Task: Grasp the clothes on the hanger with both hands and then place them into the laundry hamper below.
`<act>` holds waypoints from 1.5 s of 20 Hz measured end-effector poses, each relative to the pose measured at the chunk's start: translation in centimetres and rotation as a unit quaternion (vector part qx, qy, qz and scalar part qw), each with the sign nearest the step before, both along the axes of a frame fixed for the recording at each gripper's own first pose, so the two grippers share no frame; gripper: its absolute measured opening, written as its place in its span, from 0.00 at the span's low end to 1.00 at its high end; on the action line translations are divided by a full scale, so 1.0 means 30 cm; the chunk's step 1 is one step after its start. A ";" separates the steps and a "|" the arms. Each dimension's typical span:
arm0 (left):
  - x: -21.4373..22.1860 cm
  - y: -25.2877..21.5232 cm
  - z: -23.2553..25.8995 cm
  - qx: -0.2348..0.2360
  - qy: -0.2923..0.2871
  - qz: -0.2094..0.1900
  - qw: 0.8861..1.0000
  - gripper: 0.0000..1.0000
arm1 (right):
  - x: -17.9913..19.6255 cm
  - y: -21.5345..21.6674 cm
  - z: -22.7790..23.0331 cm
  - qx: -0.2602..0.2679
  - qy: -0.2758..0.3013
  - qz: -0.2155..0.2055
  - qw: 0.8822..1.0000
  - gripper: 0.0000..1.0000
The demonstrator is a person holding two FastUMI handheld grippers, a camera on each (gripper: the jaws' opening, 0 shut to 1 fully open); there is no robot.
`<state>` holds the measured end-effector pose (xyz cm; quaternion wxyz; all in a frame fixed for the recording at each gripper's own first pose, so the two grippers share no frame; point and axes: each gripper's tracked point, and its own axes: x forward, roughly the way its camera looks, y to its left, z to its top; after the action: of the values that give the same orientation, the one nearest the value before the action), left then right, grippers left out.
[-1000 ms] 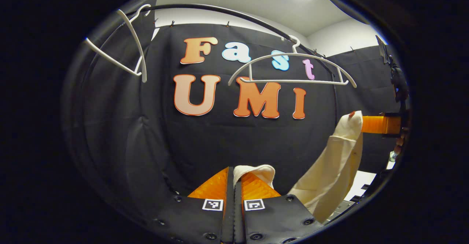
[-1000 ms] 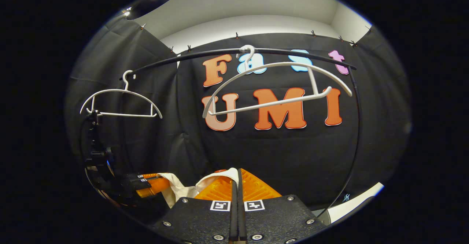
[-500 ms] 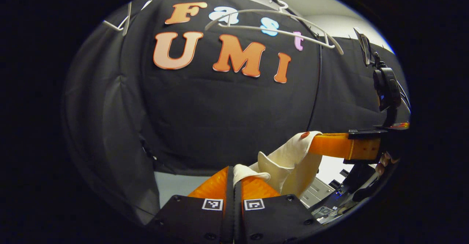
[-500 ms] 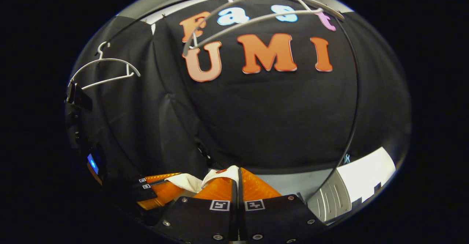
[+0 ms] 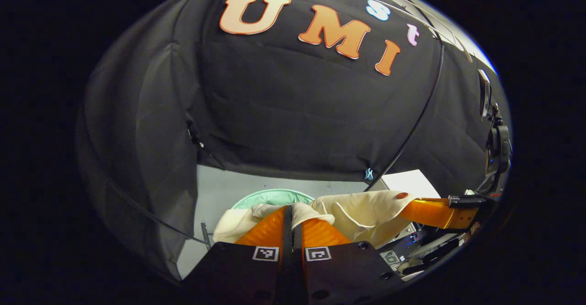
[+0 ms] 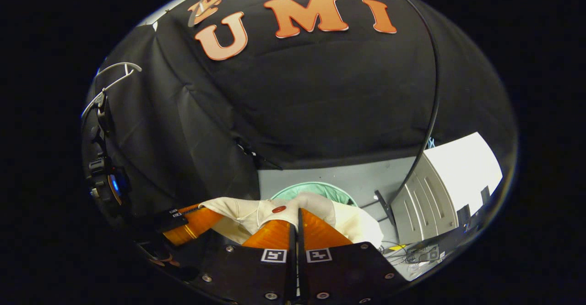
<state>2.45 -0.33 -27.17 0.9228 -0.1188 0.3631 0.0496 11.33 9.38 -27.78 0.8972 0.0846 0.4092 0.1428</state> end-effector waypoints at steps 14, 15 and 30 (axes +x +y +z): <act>-0.069 0.063 -0.113 -0.005 0.076 0.032 0.997 0.55 | -0.024 -0.014 -0.059 -0.006 0.046 -0.008 0.999 0.57; -0.076 0.058 -0.112 -0.004 0.078 0.029 0.997 0.75 | -0.028 -0.013 -0.066 -0.006 0.048 -0.009 0.999 0.78; -0.160 0.188 0.064 0.008 0.029 -0.029 0.999 0.98 | -0.175 0.067 -0.022 -0.036 0.024 -0.133 0.990 0.94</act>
<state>-2.34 5.31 -25.25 0.9137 -0.0995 0.3929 0.0295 6.09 11.40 -28.44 0.9008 0.1096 0.4203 0.0055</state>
